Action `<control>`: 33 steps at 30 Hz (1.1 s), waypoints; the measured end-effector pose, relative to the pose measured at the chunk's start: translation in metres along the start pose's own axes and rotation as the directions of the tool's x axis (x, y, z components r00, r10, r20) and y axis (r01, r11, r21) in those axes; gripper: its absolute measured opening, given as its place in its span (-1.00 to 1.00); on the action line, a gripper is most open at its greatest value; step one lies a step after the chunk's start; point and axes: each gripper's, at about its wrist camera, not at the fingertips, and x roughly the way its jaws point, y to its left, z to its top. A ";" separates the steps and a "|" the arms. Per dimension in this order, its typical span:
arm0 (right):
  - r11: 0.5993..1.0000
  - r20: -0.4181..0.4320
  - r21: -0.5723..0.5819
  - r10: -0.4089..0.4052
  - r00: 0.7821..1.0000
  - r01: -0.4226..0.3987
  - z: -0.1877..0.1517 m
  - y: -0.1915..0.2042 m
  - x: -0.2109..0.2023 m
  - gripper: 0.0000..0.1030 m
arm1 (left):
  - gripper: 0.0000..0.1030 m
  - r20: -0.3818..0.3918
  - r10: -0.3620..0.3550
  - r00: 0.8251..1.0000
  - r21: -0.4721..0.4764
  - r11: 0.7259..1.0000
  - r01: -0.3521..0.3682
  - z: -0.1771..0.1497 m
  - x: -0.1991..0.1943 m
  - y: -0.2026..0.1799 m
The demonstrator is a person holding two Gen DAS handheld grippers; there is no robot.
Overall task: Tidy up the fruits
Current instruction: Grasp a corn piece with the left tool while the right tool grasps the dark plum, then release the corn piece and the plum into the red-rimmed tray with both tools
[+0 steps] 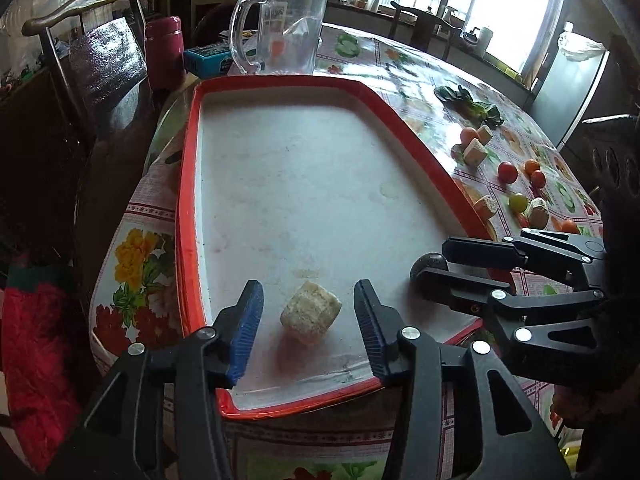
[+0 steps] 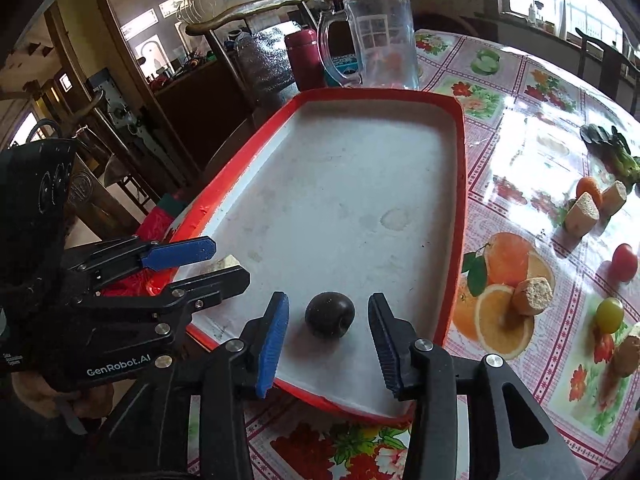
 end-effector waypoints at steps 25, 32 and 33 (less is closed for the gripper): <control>0.937 0.108 0.308 -0.206 0.972 0.164 -0.086 -0.129 -0.117 -0.13 | -0.11 0.014 -0.149 0.989 0.179 0.973 0.144 0.022 -0.007 -0.112; 0.918 0.113 0.351 -0.239 0.964 0.186 -0.098 -0.150 -0.125 -0.12 | -0.11 -0.005 -0.184 0.983 0.234 0.956 0.180 0.028 0.003 -0.145; 0.917 0.113 0.353 -0.241 0.964 0.188 -0.098 -0.153 -0.125 -0.12 | -0.11 -0.009 -0.188 0.982 0.242 0.953 0.185 0.029 0.005 -0.148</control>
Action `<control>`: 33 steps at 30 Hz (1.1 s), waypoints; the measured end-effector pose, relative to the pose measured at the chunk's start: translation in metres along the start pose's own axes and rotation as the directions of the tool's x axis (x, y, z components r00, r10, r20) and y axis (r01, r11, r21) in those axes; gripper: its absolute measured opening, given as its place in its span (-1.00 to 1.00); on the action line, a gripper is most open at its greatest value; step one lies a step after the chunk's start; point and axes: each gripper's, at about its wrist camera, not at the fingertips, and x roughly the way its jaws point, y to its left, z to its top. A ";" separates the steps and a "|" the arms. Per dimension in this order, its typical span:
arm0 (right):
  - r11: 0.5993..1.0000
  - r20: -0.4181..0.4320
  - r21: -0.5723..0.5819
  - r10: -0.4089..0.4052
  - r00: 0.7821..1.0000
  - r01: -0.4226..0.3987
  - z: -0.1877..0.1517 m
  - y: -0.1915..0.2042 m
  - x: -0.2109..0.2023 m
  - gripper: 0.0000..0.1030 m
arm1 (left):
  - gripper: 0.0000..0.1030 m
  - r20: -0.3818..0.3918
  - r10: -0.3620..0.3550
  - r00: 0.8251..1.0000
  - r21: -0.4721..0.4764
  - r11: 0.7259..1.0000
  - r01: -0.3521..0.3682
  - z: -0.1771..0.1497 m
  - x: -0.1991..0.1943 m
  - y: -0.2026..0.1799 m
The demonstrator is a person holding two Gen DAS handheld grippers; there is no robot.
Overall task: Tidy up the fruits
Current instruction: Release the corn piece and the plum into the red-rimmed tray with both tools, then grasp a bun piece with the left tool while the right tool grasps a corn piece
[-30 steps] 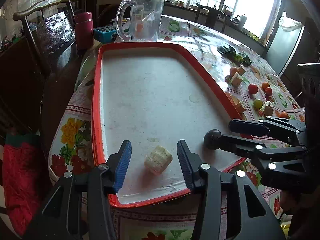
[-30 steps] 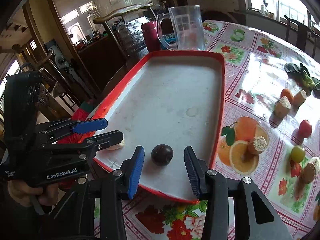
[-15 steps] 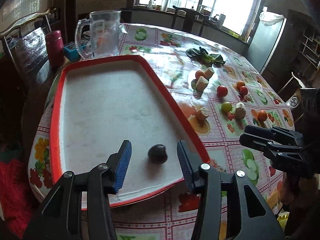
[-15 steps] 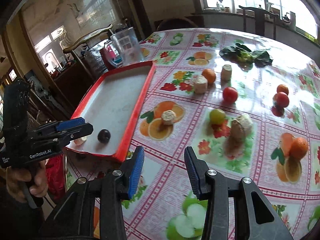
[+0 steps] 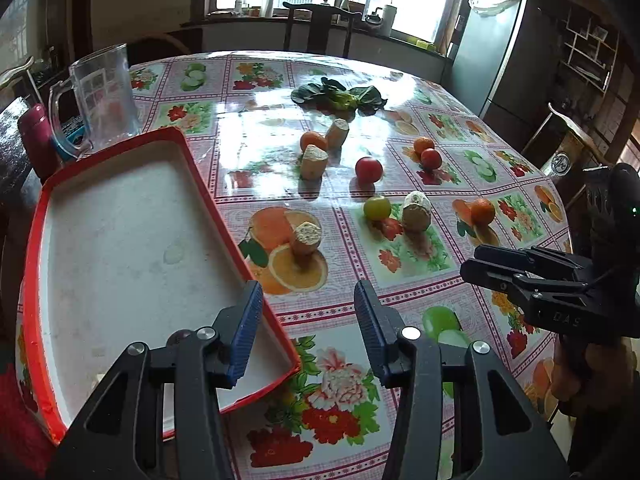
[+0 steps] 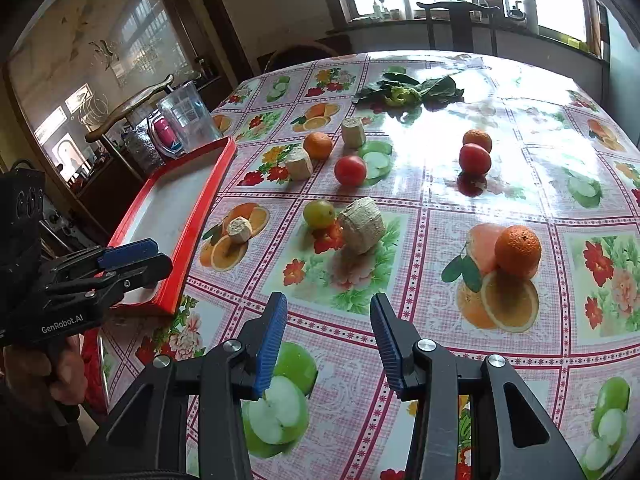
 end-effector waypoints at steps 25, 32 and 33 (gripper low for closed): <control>0.995 -0.042 -0.070 -0.070 0.997 0.067 0.048 -0.013 0.067 -0.41 | -0.39 -0.107 0.022 0.994 0.069 0.997 -0.014 0.037 0.090 -0.007; 0.995 -0.025 -0.089 -0.049 0.998 0.047 0.040 0.005 0.049 -0.43 | -0.56 -0.083 -0.014 0.996 0.054 0.998 0.018 0.033 0.081 0.000; 0.995 -0.021 -0.090 -0.043 0.999 0.041 0.039 0.008 0.045 -0.43 | -0.56 -0.075 -0.019 0.997 0.048 0.999 0.022 0.032 0.077 0.001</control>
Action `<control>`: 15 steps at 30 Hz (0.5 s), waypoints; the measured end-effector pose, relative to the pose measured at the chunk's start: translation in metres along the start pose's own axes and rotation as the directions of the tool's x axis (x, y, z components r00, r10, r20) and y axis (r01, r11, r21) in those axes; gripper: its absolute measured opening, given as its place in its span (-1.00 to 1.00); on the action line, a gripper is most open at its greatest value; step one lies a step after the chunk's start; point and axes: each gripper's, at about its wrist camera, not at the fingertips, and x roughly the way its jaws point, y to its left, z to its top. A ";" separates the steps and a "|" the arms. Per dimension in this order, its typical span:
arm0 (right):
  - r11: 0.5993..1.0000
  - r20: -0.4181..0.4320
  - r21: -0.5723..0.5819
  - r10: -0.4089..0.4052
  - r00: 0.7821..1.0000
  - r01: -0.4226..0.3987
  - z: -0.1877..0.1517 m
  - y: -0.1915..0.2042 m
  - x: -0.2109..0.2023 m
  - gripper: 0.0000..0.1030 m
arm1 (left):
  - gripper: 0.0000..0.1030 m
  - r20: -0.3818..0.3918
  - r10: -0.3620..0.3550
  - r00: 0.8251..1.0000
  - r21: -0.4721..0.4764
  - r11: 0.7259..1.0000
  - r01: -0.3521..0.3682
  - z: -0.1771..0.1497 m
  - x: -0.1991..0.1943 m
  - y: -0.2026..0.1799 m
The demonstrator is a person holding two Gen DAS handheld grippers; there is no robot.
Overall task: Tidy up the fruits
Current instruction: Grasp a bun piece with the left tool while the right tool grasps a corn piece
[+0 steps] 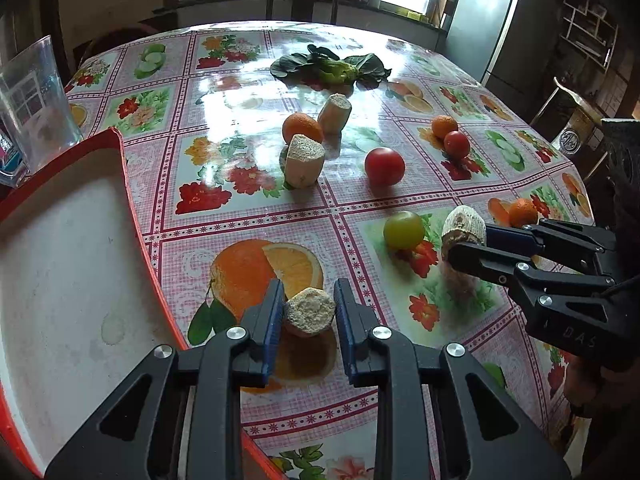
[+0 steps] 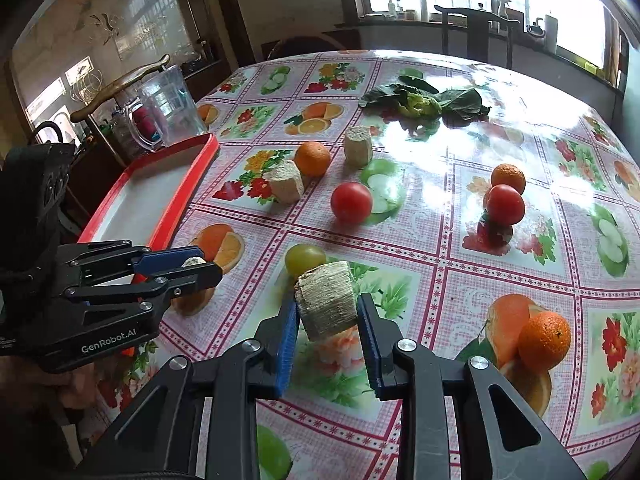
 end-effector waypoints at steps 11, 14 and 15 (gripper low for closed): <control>0.998 0.045 -0.034 0.046 0.998 -0.044 -0.008 0.034 -0.035 -0.43 | -0.56 0.077 -0.013 0.997 -0.059 0.998 0.018 -0.020 -0.050 0.013; 0.998 0.047 -0.035 0.056 0.997 -0.055 -0.008 0.040 -0.038 -0.43 | -0.56 0.090 -0.012 0.996 -0.070 0.997 0.019 -0.026 -0.059 0.016; 0.998 0.048 -0.037 0.059 0.997 -0.057 -0.008 0.043 -0.040 -0.43 | -0.56 0.097 -0.010 0.995 -0.072 0.997 0.018 -0.028 -0.063 0.017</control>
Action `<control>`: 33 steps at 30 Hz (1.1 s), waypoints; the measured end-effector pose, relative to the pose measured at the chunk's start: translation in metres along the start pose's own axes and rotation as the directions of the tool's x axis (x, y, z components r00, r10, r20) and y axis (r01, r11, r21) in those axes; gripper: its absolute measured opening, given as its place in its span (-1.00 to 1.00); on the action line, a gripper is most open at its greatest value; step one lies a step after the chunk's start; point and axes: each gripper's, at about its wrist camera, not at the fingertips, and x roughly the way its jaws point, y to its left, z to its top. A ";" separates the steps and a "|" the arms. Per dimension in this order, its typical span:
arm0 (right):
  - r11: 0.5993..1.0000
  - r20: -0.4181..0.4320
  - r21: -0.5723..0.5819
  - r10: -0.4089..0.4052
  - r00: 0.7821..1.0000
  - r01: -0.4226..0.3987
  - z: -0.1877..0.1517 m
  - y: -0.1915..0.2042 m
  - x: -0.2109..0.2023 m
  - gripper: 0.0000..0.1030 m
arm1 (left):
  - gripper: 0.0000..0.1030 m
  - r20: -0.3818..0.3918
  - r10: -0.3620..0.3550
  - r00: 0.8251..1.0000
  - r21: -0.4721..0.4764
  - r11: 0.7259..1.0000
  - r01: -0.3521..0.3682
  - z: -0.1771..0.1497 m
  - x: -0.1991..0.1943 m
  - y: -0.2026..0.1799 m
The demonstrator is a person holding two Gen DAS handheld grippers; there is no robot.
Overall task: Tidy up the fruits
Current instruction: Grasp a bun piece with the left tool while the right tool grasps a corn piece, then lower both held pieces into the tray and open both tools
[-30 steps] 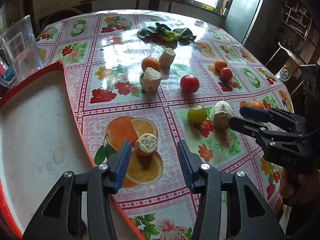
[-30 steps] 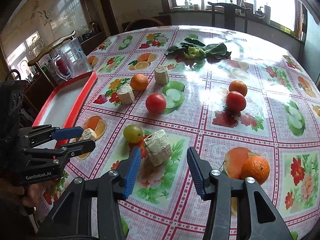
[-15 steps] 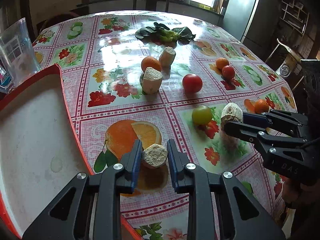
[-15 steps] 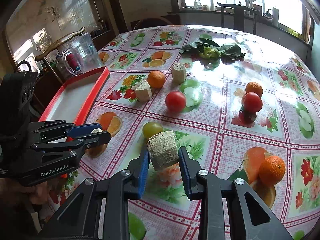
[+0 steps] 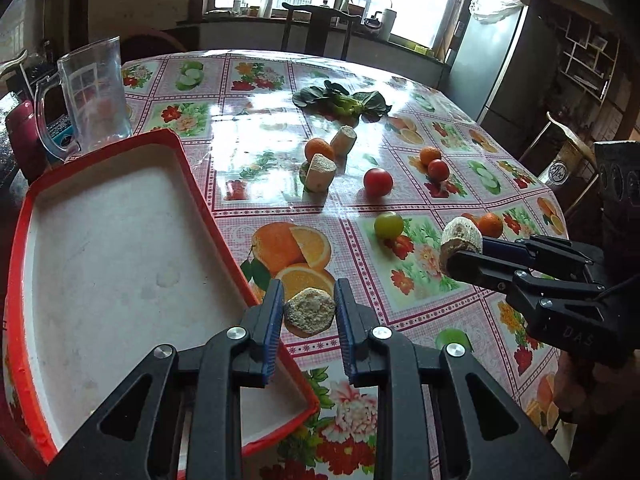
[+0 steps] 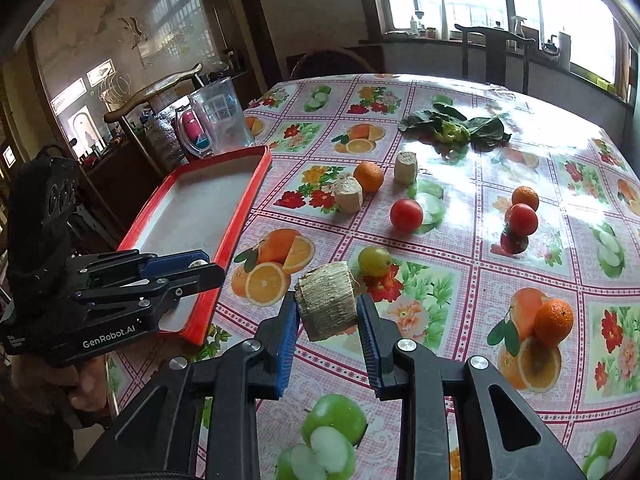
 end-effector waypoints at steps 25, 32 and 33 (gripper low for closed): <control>0.987 -0.021 -0.123 0.100 0.995 -0.101 0.012 0.087 0.014 -0.43 | -0.56 0.105 0.113 0.988 -0.180 0.979 -0.093 -0.036 -0.068 0.081; 0.981 -0.043 -0.141 0.127 0.991 -0.132 0.017 0.108 0.030 -0.43 | -0.56 0.113 0.143 0.983 -0.223 0.968 -0.115 -0.041 -0.079 0.105; 0.980 -0.045 -0.144 0.129 0.991 -0.134 0.018 0.110 0.032 -0.43 | -0.56 0.112 0.145 0.983 -0.229 0.966 -0.117 -0.042 -0.079 0.108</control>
